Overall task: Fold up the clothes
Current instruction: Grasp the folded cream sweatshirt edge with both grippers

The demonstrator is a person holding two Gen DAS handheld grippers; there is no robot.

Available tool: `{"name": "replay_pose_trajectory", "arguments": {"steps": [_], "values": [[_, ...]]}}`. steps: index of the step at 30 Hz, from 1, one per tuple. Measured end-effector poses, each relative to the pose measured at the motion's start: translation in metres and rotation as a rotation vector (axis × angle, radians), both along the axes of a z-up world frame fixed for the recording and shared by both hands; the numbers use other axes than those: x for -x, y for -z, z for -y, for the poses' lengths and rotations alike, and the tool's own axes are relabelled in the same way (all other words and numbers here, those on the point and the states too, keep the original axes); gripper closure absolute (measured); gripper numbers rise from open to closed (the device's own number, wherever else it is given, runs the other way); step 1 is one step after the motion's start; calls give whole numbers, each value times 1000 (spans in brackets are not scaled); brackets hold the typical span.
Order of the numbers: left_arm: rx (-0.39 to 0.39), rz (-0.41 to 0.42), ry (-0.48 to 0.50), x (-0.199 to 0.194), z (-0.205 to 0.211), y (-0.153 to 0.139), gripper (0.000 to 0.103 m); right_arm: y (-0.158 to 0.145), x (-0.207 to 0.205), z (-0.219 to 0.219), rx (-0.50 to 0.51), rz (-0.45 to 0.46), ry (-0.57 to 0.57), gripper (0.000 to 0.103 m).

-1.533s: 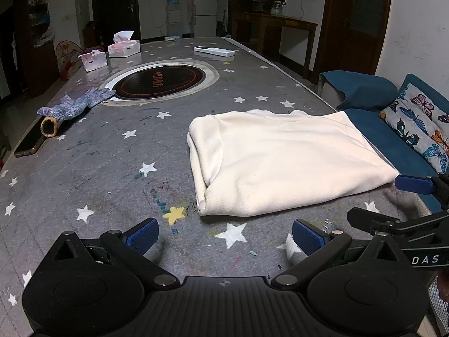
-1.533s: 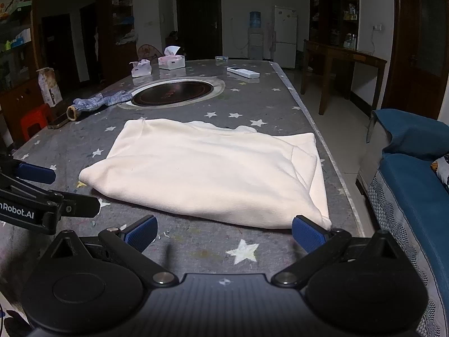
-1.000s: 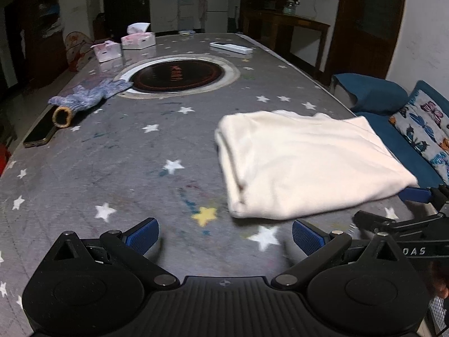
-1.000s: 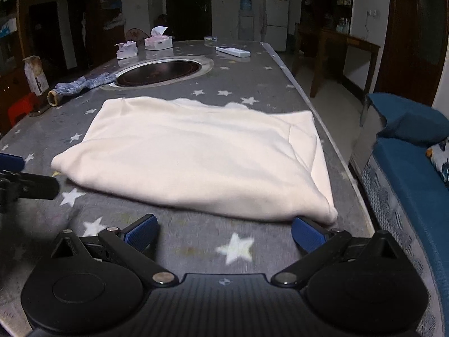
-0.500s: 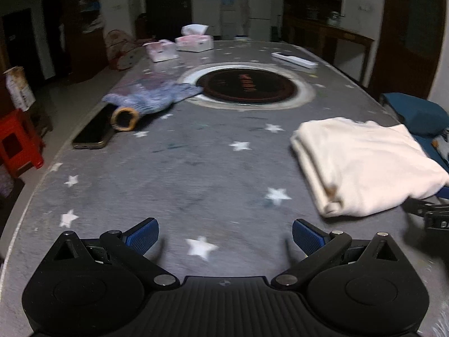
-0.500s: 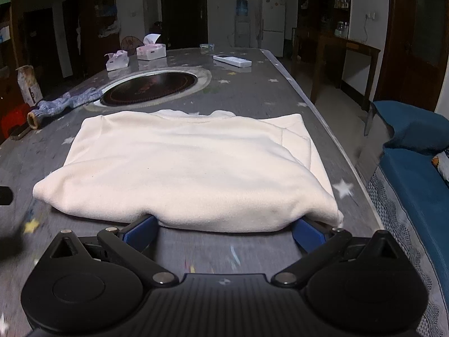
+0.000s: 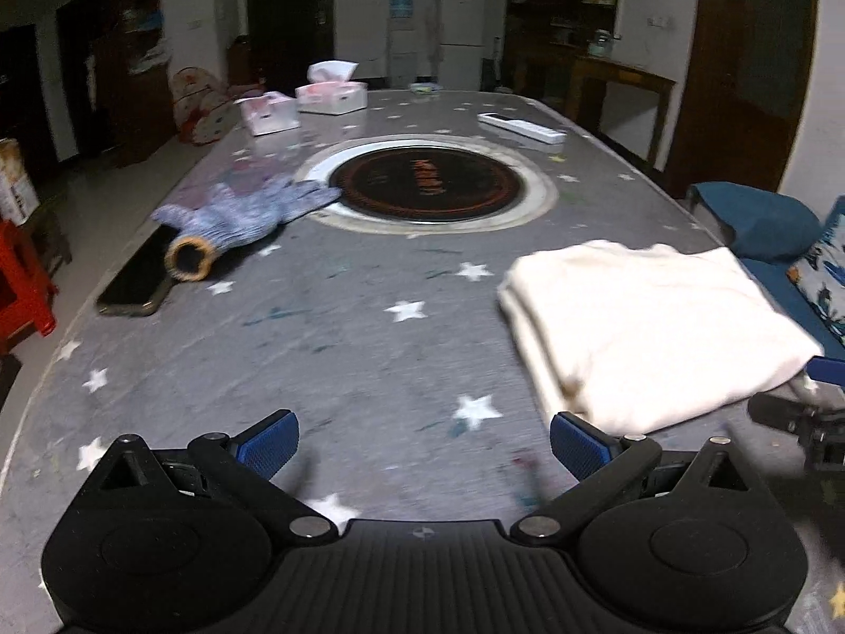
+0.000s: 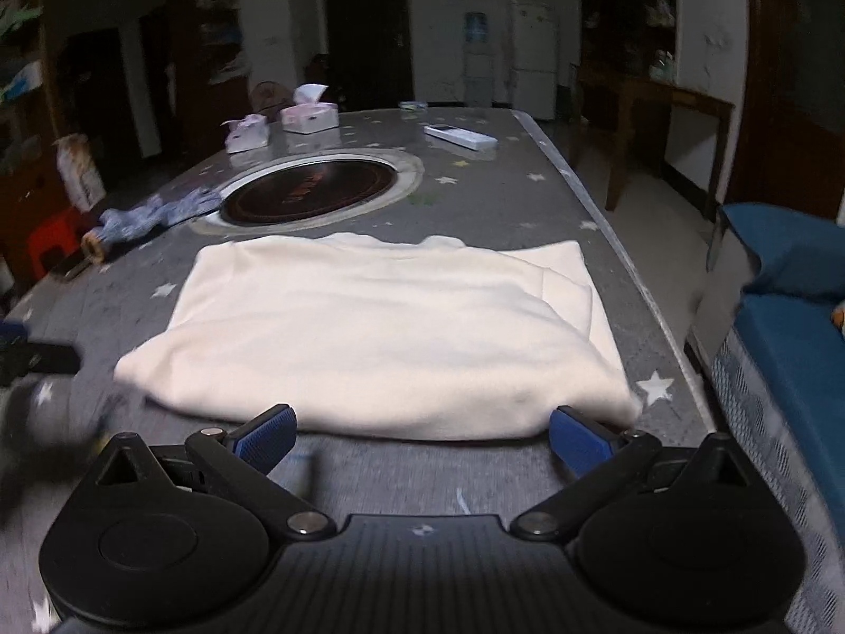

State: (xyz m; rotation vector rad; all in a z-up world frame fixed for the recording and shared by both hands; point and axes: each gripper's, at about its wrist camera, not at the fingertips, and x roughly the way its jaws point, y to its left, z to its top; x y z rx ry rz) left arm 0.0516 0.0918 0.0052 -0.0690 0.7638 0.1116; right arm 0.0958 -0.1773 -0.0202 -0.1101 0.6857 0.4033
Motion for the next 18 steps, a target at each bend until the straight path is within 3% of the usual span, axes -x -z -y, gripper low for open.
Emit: {"name": "replay_pose_trajectory", "arguments": {"steps": [6, 11, 18], "values": [[18, 0, 73, -22, 19, -8, 0, -24, -5, 2, 13, 35, -77, 0], [26, -10, 106, -51, 28, -16, 0, -35, -36, 0, 8, 32, -127, 1], [-12, -11, 167, -94, 35, -12, 1, -27, -91, -1, 10, -30, -145, 14]]}}
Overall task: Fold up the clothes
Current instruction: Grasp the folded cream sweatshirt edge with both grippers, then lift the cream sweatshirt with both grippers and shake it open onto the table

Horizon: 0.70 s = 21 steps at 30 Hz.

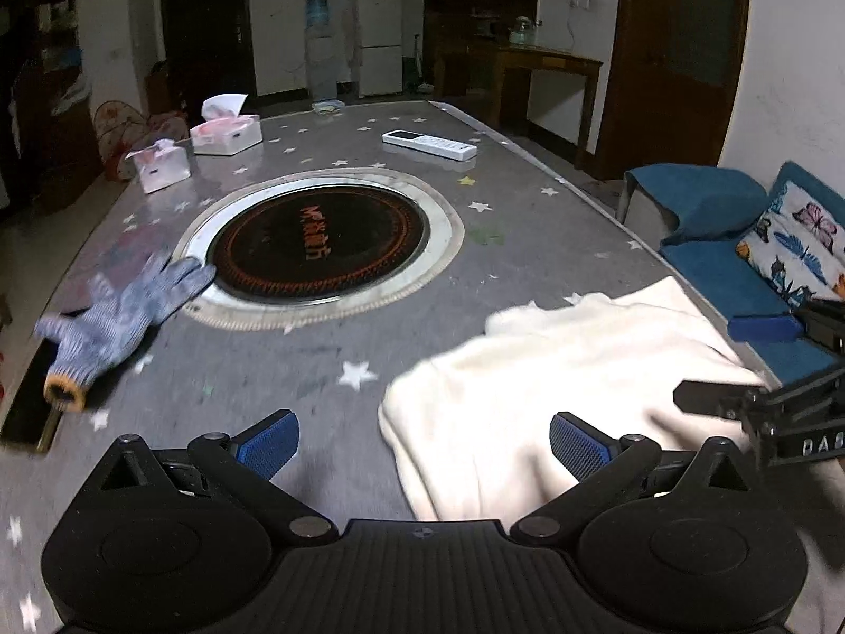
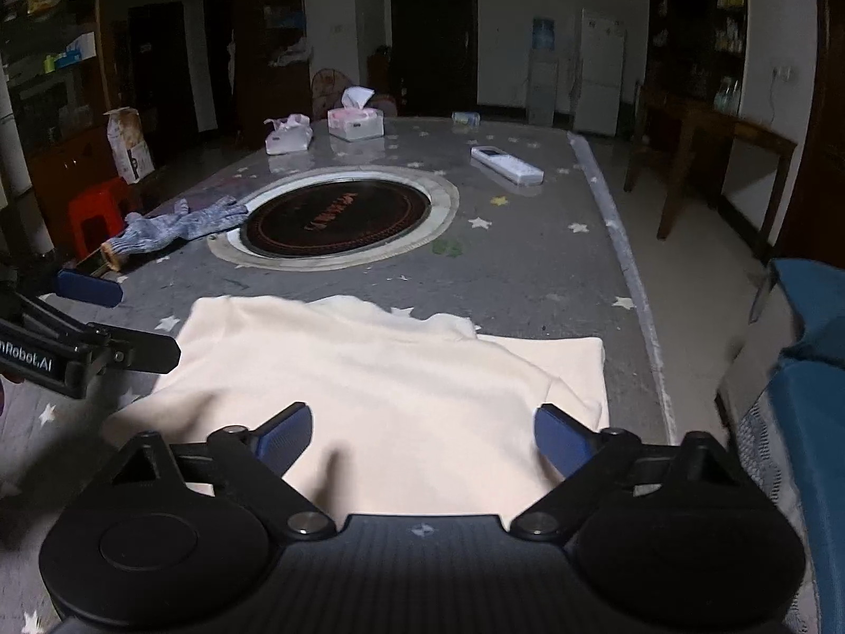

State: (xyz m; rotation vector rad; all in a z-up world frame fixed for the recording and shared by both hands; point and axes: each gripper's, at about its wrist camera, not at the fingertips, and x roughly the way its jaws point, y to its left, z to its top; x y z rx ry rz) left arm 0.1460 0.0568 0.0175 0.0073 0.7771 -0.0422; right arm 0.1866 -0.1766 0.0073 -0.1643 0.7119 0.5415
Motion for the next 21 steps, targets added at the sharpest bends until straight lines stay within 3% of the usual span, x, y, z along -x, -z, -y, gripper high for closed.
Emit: {"name": "replay_pose_trajectory", "arguments": {"steps": [6, 12, 19, 21], "values": [[-16, -3, 83, -29, 5, 10, 14, 10, -37, -7, 31, 12, -39, 36], [-45, -22, 165, -45, 13, 22, 30, 22, -64, -13, 59, -23, -93, 38], [-39, -31, 189, -47, 12, 28, 67, 29, -70, -16, 91, -28, -159, 45], [-41, -25, 191, -47, 12, 27, 71, 29, -69, -16, 94, -23, -163, 46]]}}
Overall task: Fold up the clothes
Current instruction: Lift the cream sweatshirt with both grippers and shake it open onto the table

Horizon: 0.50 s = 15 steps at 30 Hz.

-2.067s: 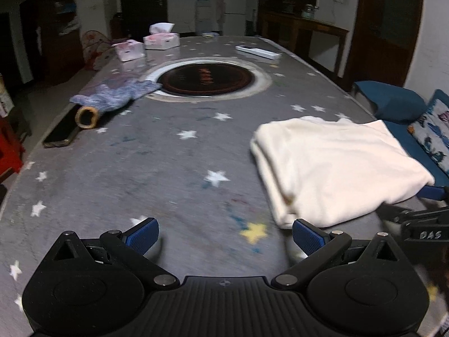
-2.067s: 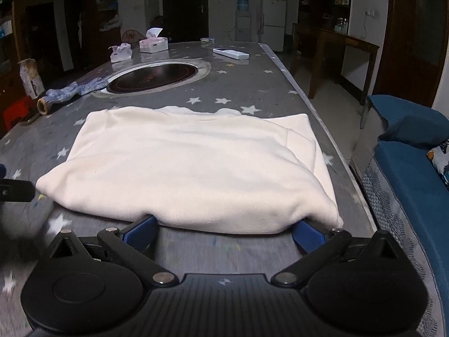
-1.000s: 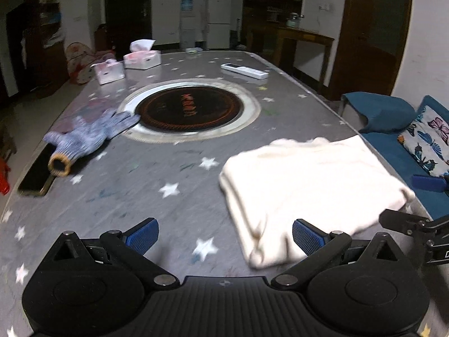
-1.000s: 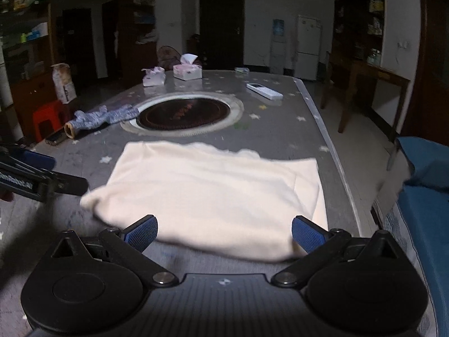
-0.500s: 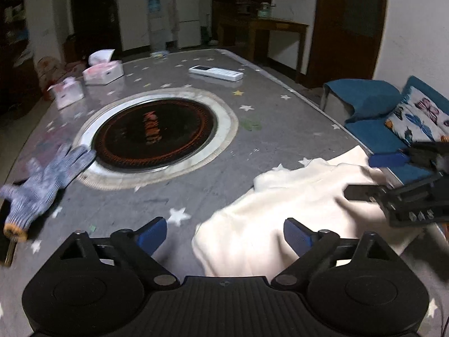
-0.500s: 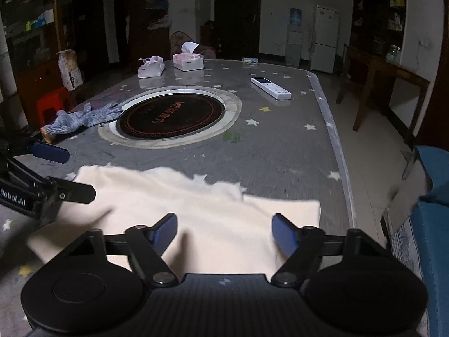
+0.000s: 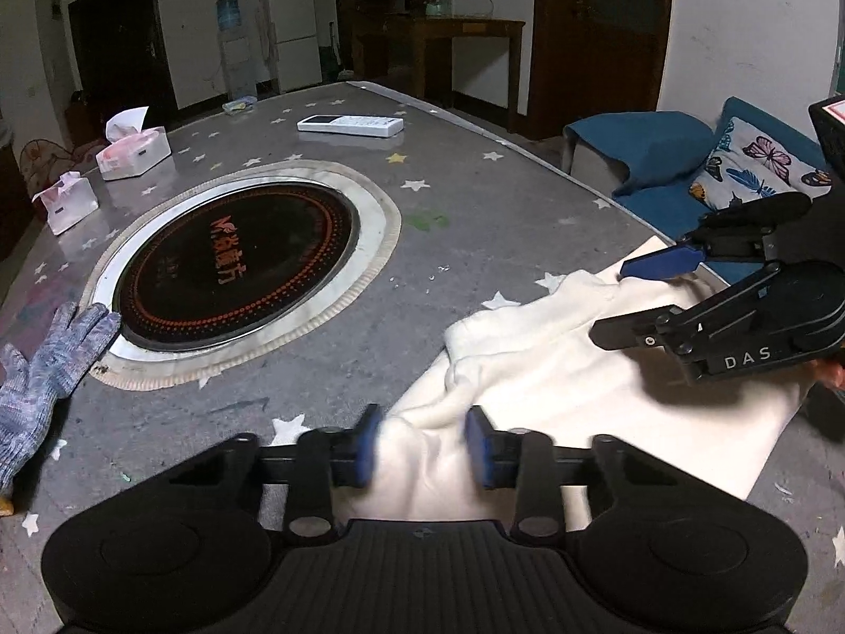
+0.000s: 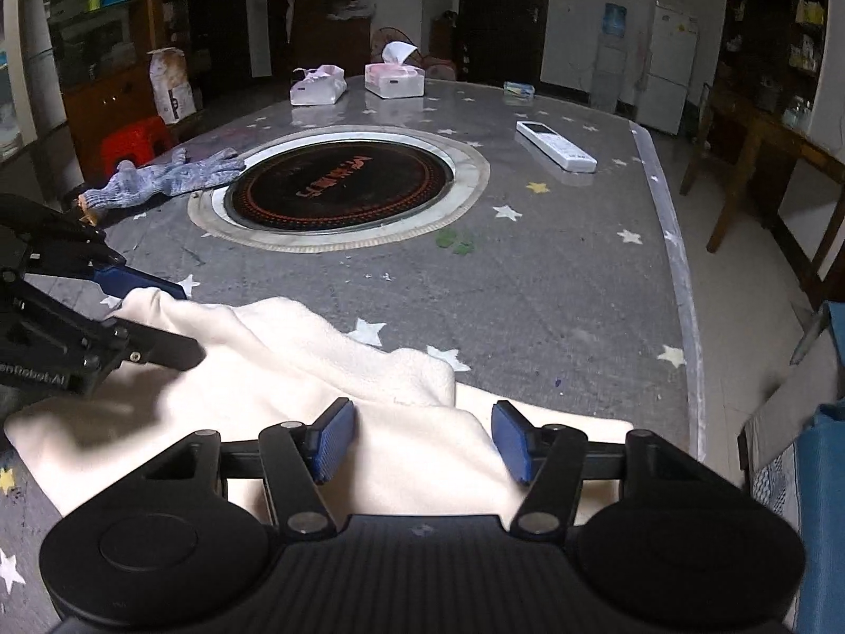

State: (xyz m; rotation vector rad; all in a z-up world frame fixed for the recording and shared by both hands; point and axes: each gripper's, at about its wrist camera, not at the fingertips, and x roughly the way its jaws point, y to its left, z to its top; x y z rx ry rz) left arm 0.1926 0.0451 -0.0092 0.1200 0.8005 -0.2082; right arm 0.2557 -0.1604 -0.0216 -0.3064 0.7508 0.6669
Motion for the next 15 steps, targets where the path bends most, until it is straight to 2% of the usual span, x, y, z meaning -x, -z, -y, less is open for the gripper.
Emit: {"name": "replay_pose_trajectory", "arguments": {"steps": [2, 5, 7, 9, 15], "values": [[-2, 11, 5, 1, 0, -2, 79, 0, 1, -1, 4, 10, -6, 50], [9, 30, 17, 4, 2, -7, 86, -1, 3, -3, 23, 28, -10, 61], [14, 43, 29, 6, 3, -9, 88, -3, 3, -5, 31, 32, -3, 76], [21, 53, 32, 8, 3, -11, 89, -5, 5, -3, 27, 42, -2, 86], [79, 102, 39, 20, 3, -32, 90, -20, 19, 3, 5, 94, -11, 94]]}}
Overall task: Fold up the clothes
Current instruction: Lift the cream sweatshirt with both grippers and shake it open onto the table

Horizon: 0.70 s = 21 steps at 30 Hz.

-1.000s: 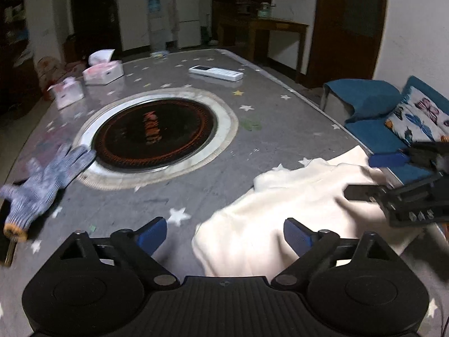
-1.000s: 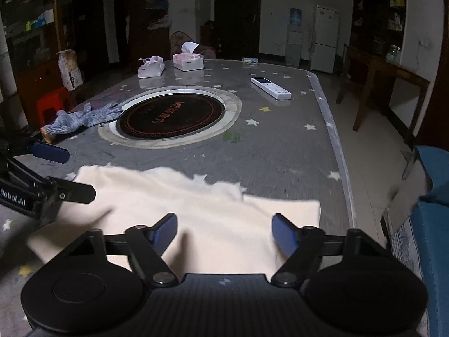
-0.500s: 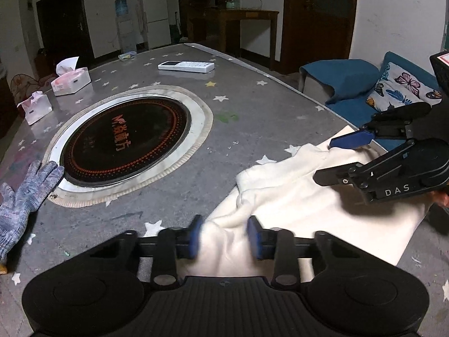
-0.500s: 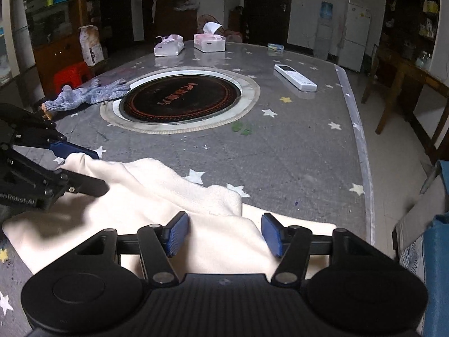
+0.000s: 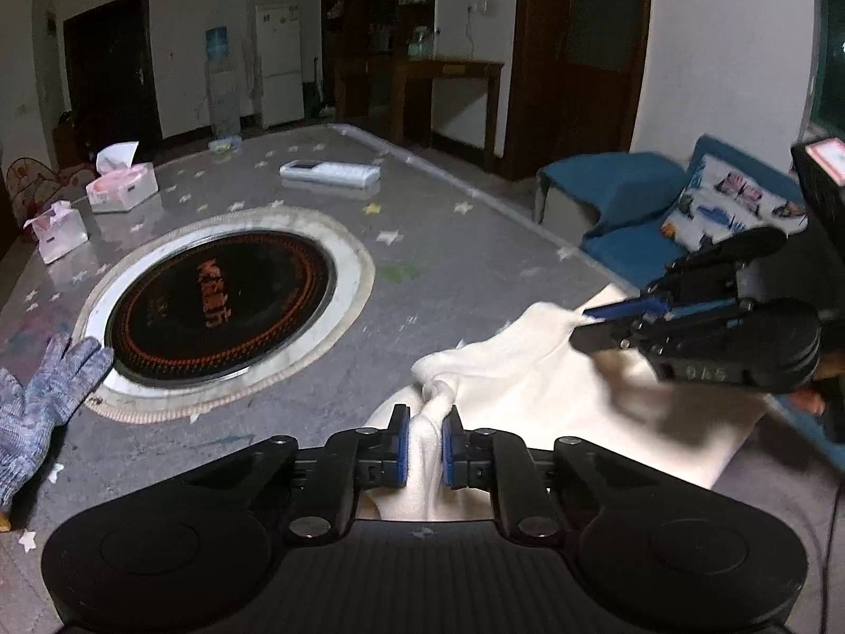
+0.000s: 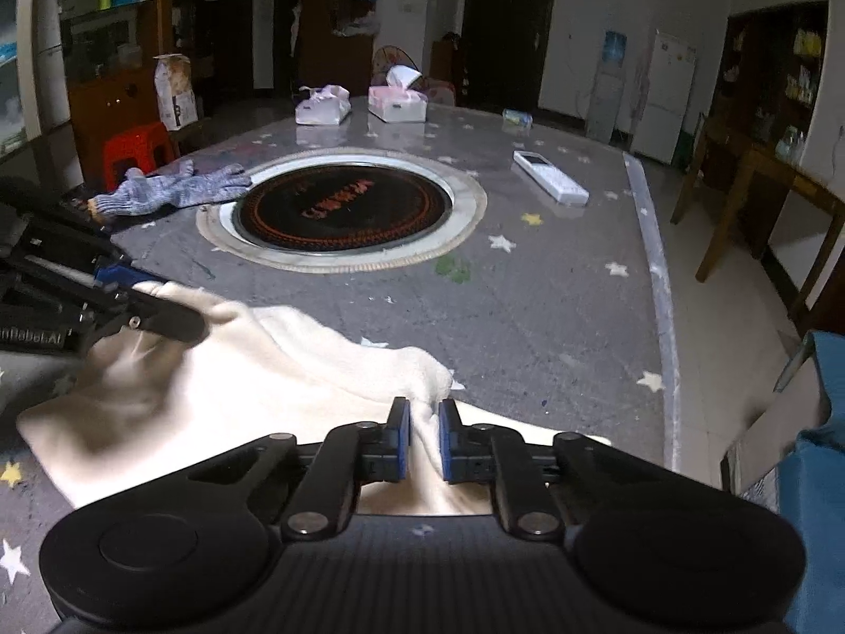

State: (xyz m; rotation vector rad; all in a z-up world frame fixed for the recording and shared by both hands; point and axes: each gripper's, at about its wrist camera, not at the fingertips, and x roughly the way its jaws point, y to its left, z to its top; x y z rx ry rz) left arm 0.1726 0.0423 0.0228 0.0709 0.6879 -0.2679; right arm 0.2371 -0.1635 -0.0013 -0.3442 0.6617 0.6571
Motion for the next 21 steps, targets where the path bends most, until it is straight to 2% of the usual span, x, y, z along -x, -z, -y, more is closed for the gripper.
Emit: {"name": "replay_pose_trajectory", "arguments": {"steps": [6, 12, 16, 18, 21], "values": [[48, 96, -16, 26, -7, -44, 91, -52, 35, 10, -109, 133, -5, 95], [80, 255, -24, 86, -20, -103, 91, -123, 99, 20, -248, 311, -67, 95], [82, 273, -6, 129, -25, -121, 90, -150, 149, 25, -282, 376, -134, 95], [84, 257, 4, 146, -27, -122, 89, -153, 166, 27, -287, 364, -160, 94], [90, 221, 2, 169, -31, -113, 85, -150, 193, 27, -268, 332, -200, 87]]}}
